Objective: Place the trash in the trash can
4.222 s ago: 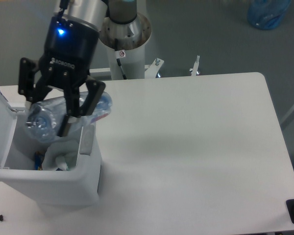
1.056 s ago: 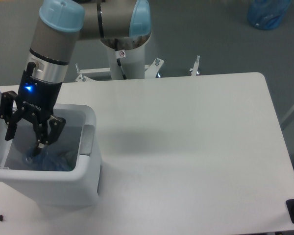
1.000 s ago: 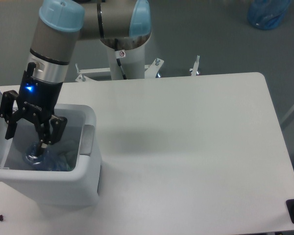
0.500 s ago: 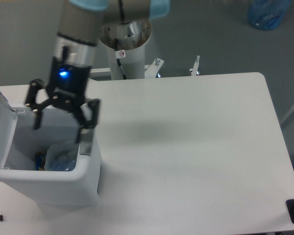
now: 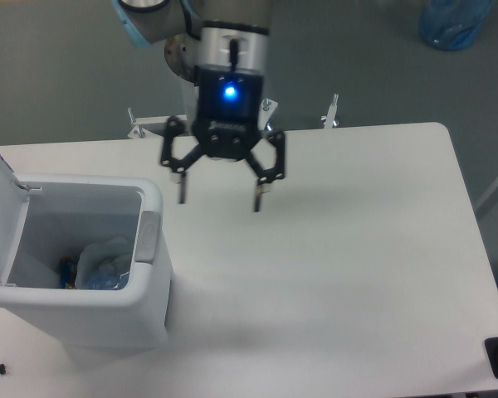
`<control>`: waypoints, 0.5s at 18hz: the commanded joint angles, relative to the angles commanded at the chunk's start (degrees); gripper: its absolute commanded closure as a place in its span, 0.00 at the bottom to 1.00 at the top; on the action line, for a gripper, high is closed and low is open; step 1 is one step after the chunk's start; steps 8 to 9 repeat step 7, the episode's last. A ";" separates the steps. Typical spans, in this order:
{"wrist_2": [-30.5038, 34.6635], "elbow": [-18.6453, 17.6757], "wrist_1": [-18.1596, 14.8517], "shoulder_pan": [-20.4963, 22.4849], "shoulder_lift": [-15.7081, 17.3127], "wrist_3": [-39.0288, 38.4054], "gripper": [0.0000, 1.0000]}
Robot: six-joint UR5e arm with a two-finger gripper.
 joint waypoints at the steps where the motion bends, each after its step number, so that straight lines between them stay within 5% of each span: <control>1: 1.58 0.09 -1.06 0.00 0.09 0.98 0.00; 9: 9.77 0.09 -2.03 -0.61 0.62 7.66 0.00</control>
